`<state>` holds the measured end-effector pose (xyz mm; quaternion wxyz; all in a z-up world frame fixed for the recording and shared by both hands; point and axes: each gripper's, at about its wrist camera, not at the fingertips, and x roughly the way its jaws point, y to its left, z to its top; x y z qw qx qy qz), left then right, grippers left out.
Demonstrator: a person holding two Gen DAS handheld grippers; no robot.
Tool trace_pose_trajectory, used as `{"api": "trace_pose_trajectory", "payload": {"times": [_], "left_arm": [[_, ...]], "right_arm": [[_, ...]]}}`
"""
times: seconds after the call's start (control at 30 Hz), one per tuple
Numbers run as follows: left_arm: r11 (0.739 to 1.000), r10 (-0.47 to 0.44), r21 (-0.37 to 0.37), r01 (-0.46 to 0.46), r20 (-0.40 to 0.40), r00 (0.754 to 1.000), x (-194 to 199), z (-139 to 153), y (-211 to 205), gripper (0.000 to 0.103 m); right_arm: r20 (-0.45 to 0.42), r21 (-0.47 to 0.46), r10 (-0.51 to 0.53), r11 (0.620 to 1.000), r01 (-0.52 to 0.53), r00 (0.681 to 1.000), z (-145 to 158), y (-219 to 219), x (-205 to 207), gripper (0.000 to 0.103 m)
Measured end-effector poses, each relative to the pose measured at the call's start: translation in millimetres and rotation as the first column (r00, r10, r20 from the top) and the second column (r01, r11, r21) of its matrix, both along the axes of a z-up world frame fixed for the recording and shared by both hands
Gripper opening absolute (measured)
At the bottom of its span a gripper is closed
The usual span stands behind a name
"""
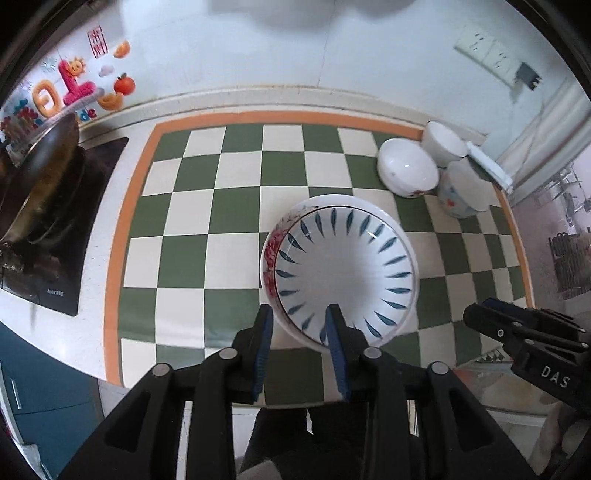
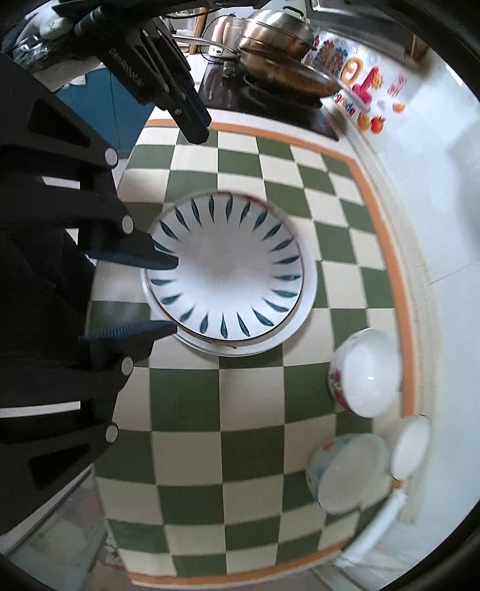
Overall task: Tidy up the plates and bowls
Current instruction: 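Lower the plate stack onto the cloth and open both grippers, then move the left gripper toward the white bowl beside the stack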
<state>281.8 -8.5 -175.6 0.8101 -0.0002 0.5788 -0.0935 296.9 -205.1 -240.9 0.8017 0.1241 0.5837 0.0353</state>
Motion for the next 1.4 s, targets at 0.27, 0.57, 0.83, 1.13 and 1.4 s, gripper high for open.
{"api": "trace_pose_trajectory", "payload": {"times": [0.27,0.57,0.83,1.13,1.4], "left_arm": [[0.999,-0.032,-0.001,0.032,0.09,0.995,-33.6,41.0,1.8,0.086],[0.999,-0.022,-0.027,0.025,0.126,0.992,-55.5,64.9,8.1,0.099],[0.999,-0.019,-0.026,0.023,0.143,0.99,-60.2,73.5,0.0,0.1],[0.998,0.018,-0.063,-0.007,0.172,0.985,-16.9,76.6,-30.6,0.1],[0.996,0.054,-0.079,-0.043,0.154,0.987,80.3,52.2,-85.7,0.1]], "right_arm": [[0.141,-0.043,-0.026,0.999,0.033,0.99,63.6,17.0,-53.2,0.08],[0.206,-0.075,-0.039,0.996,0.055,0.978,95.2,29.3,-87.5,0.092],[0.217,-0.062,-0.04,0.997,0.054,0.975,103.1,24.5,-90.6,0.094],[0.216,0.0,0.0,1.0,0.0,0.976,98.5,-9.3,-47.6,0.097],[0.168,0.116,-0.031,0.993,0.012,0.985,73.4,-89.3,52.1,0.097]]}}
